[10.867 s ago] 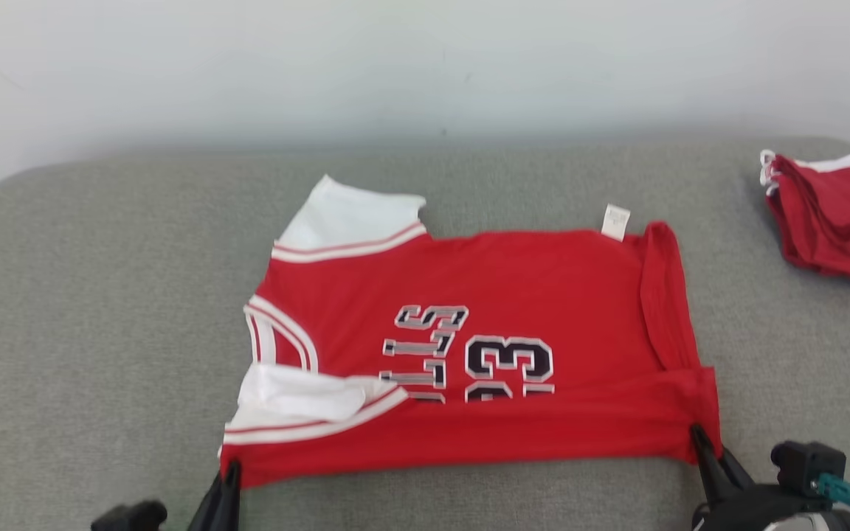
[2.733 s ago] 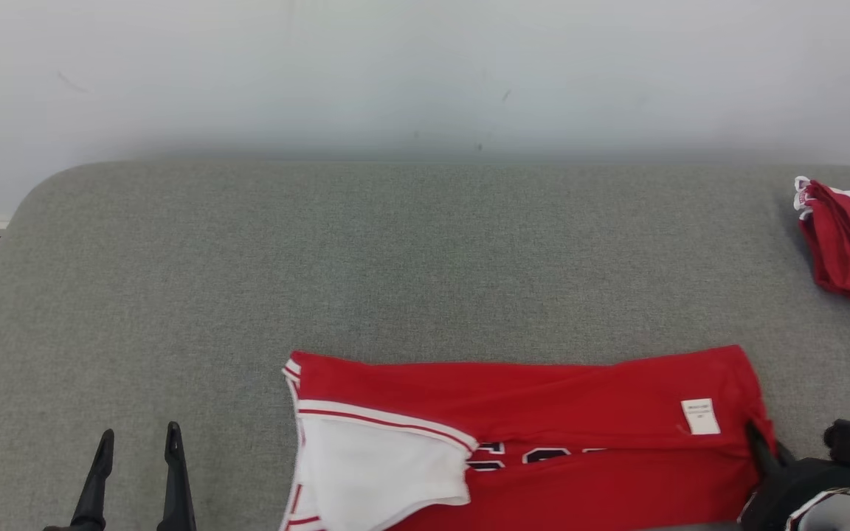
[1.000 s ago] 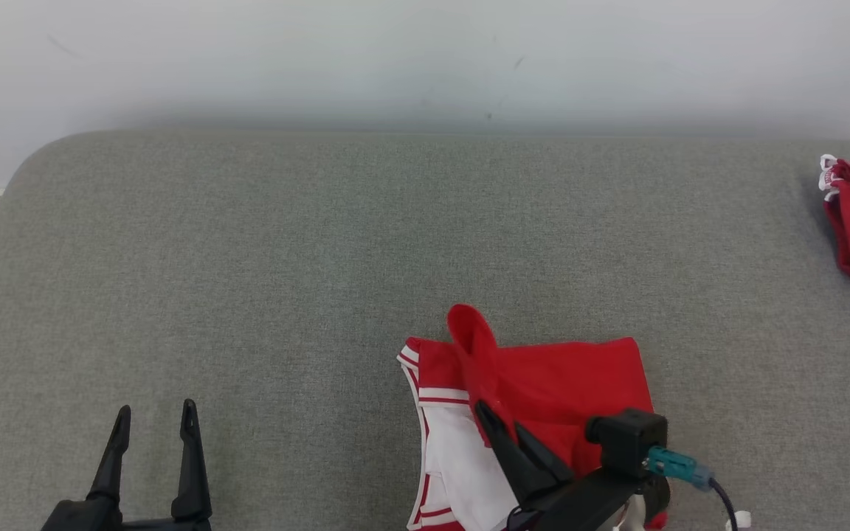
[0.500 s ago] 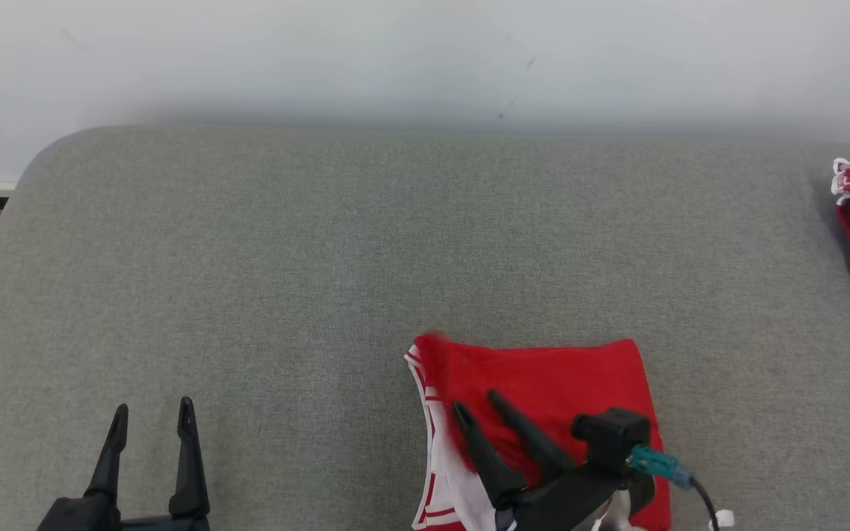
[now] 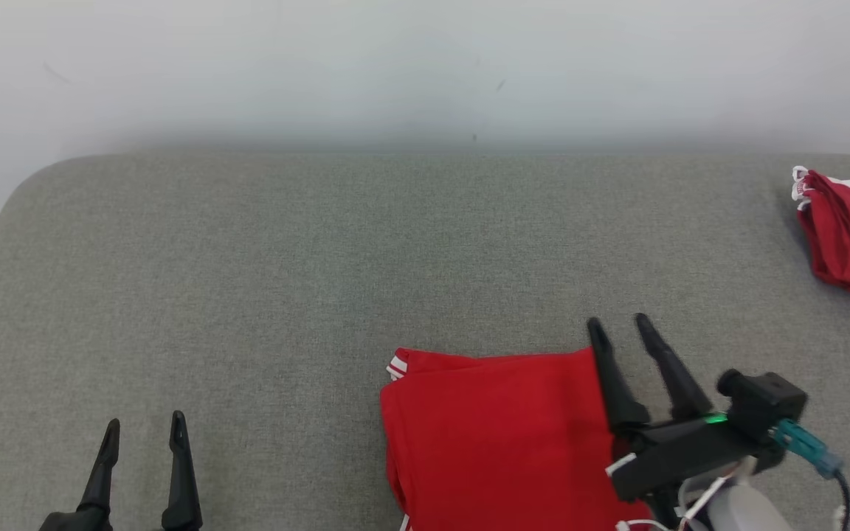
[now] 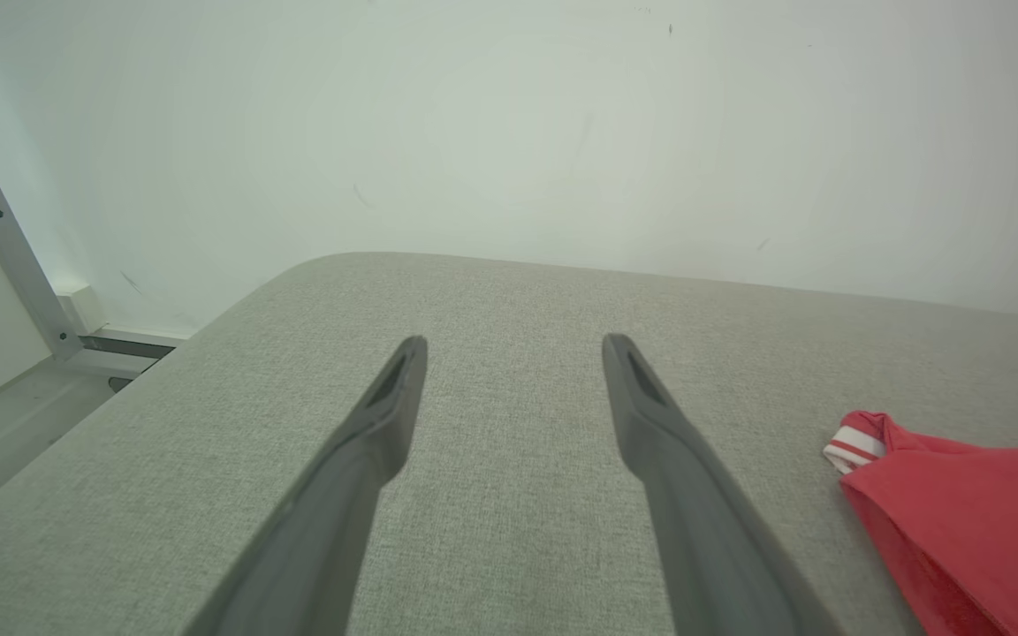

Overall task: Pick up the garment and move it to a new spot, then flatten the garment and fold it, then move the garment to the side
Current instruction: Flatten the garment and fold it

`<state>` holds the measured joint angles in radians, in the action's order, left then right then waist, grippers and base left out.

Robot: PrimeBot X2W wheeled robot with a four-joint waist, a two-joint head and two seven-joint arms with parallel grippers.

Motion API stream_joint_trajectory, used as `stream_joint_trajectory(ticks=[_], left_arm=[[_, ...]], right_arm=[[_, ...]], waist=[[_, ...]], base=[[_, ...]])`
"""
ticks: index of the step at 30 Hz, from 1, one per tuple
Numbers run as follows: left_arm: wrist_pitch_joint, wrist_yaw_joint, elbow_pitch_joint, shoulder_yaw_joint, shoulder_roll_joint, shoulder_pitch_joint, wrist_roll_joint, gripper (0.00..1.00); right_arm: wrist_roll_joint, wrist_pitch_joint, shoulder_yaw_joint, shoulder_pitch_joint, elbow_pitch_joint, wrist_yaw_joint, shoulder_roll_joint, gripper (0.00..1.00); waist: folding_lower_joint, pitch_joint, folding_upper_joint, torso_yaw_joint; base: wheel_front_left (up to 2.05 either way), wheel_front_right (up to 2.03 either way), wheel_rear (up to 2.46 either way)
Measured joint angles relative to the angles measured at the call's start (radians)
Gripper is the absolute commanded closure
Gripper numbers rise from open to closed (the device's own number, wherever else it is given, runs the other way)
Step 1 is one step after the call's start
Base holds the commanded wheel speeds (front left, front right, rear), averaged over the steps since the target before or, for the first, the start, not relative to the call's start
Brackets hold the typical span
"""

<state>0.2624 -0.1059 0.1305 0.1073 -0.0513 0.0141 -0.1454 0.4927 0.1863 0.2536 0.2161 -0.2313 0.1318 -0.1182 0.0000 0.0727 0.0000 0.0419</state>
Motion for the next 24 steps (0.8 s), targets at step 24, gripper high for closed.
stream_joint_trajectory(ticks=[24], left_arm=[[0.000, -0.008, -0.033, 0.016, 0.000, 0.056, 0.058, 0.00]], right_arm=[[-0.140, 0.071, -0.173, -0.225, 0.065, 0.000, 0.013, 0.00]], waist=[[0.0000, -0.078, 0.0000, -0.059]], base=[[0.00, 0.00, 0.00]])
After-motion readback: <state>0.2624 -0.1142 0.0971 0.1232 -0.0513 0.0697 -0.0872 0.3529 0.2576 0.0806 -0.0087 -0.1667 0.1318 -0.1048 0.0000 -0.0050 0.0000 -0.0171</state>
